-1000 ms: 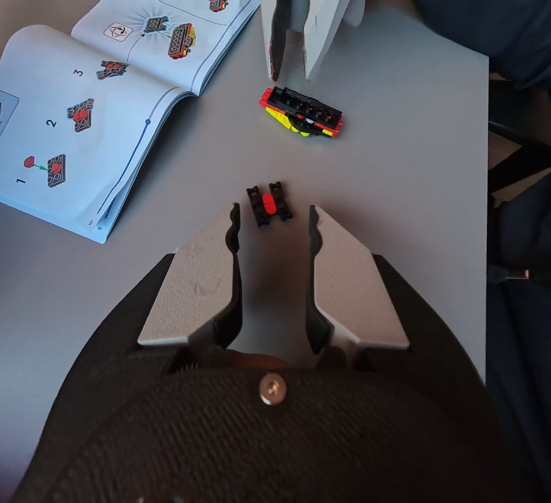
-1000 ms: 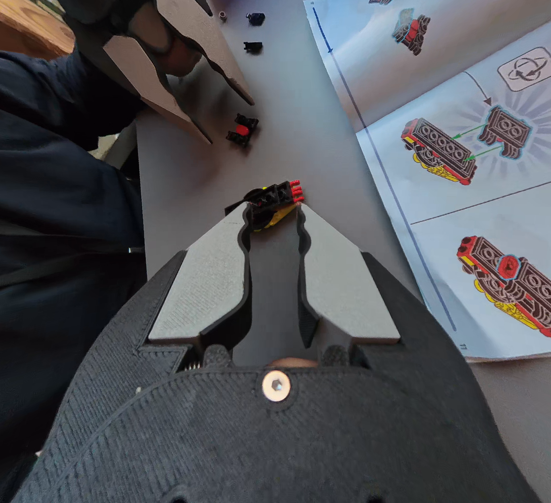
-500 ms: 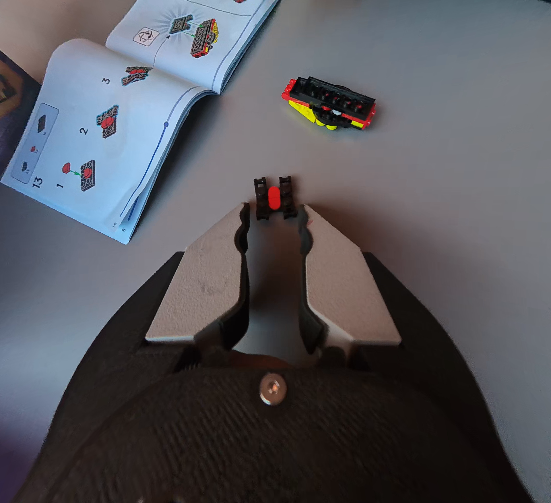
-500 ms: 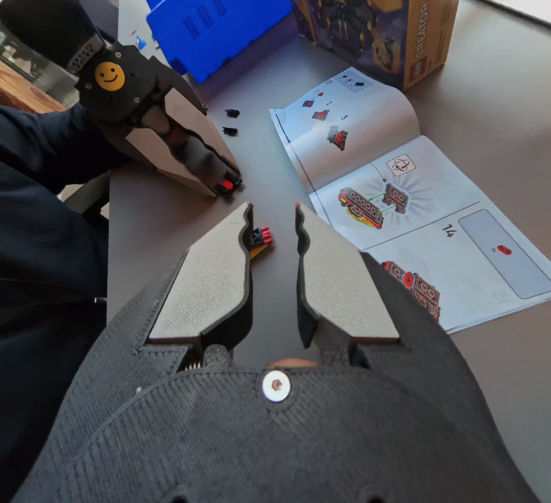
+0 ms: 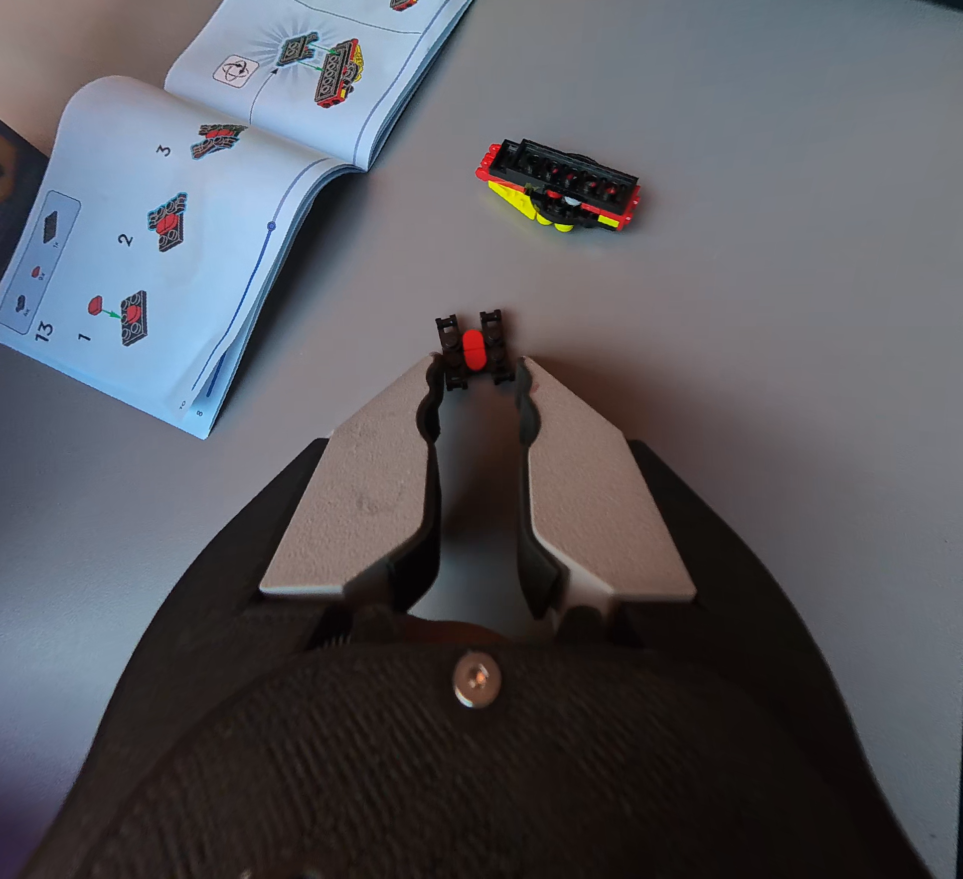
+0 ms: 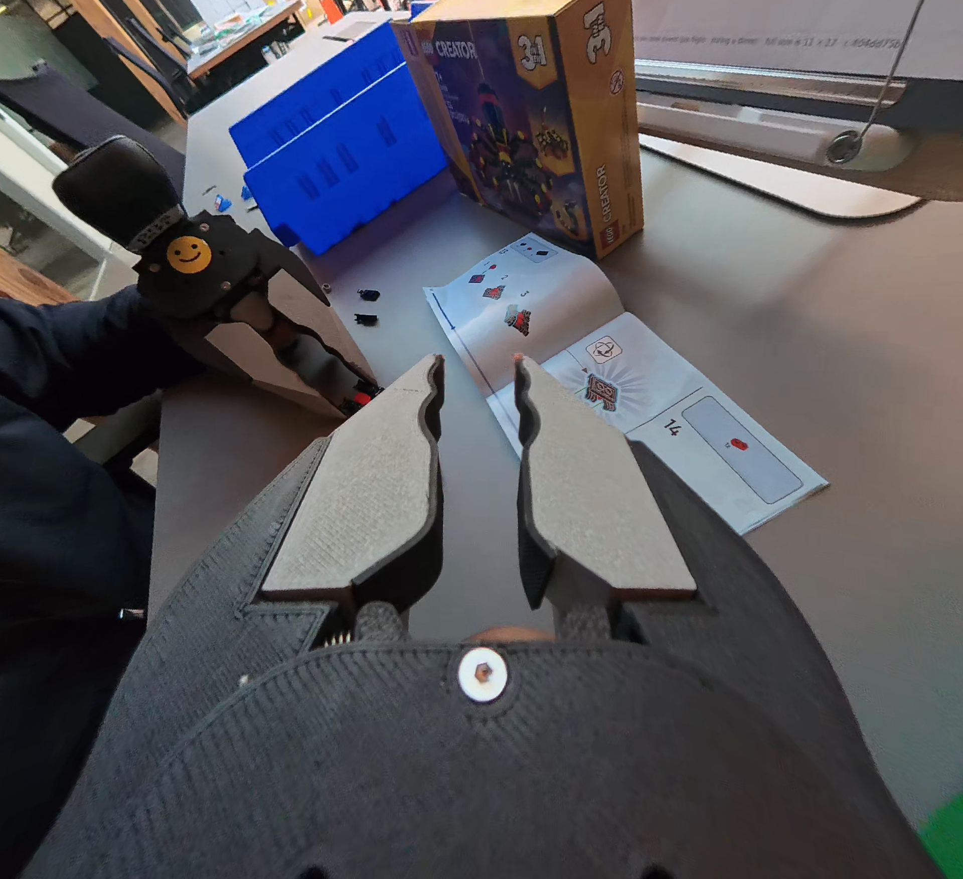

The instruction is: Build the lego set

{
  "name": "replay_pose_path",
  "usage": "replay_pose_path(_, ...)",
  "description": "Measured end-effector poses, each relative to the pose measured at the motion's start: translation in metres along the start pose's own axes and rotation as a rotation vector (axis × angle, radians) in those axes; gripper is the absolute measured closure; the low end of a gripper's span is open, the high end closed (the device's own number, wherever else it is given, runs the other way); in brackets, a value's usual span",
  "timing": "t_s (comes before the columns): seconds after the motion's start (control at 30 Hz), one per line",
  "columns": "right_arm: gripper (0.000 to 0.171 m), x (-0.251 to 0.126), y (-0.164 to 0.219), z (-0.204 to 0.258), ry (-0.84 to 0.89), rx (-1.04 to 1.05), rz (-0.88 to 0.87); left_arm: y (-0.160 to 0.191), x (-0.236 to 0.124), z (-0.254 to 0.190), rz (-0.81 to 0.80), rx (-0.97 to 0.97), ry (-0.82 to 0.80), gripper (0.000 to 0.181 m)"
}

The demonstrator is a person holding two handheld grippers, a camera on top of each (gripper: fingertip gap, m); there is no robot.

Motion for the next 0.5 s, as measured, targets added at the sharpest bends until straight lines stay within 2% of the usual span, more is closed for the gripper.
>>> replay_pose_path(0.17,0.147,0.006,0.005,-0.001,0.066,-0.078,0.064,0.0,0.0,-0.001,0.001,0.008,0.006,0.156)
replay_pose_path(0.4,0.137,0.035,0.022,0.008,0.189,-0.21,0.215,0.0,0.001,-0.002,0.002,0.014,0.005,0.156)
replay_pose_path(0.5,0.139,0.052,0.033,0.012,0.192,-0.239,0.3,-0.001,0.001,-0.003,0.003,0.025,0.007,0.156)
Point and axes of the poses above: each gripper's, where its closed fingertips meet, x out along the fingers, y out of its underside, z = x × y across the jaws, the point moved 10 cm from there along -x, back along the fingers, and after that the axes turned 9 degrees about y, right-handed, at the moved point
